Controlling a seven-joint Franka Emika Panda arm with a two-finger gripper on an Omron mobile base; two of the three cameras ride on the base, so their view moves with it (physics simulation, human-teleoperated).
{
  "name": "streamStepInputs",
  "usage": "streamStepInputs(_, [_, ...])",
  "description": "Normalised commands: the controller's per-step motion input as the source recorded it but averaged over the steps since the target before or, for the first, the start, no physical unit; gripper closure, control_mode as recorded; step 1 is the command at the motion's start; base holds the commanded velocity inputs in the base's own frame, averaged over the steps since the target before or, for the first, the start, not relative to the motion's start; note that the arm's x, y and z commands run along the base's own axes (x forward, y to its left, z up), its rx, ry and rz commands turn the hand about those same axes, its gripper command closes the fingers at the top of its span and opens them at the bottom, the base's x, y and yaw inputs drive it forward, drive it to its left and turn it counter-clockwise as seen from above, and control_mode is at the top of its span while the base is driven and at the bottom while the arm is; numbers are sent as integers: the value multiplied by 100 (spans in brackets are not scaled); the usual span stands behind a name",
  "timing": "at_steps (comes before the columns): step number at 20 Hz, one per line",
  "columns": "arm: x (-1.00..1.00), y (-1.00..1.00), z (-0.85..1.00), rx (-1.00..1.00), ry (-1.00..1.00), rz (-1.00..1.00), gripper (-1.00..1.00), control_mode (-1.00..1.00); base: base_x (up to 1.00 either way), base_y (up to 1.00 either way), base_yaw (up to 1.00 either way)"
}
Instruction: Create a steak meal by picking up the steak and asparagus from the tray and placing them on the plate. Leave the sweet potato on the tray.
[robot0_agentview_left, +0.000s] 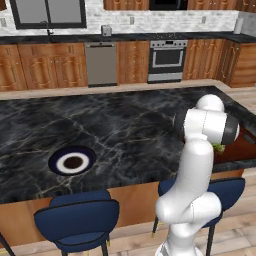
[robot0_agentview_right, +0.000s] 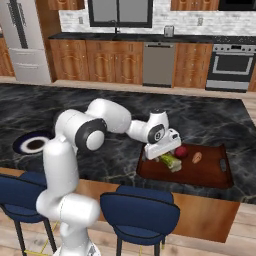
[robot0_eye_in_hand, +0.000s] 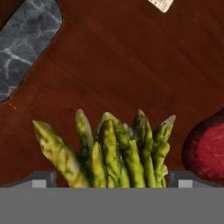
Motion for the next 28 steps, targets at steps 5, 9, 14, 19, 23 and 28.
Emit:
streamStepInputs(5, [15,0,-38,-3,8,5,-100,-100,0,0,0])
streamStepInputs(9, [0,0,-53,-5,5,3,100,-100,0,0,0])
streamStepInputs(14, [-9,0,5,0,-8,0,100,-100,0,0,0])
streamStepInputs(19, [-73,28,48,0,-3,1,100,-100,0,0,0])
streamStepInputs(23, [-51,90,58,-3,-8,2,100,-100,0,0,0])
streamStepInputs(28, [-32,100,61,-1,-19,6,100,-100,0,0,0])
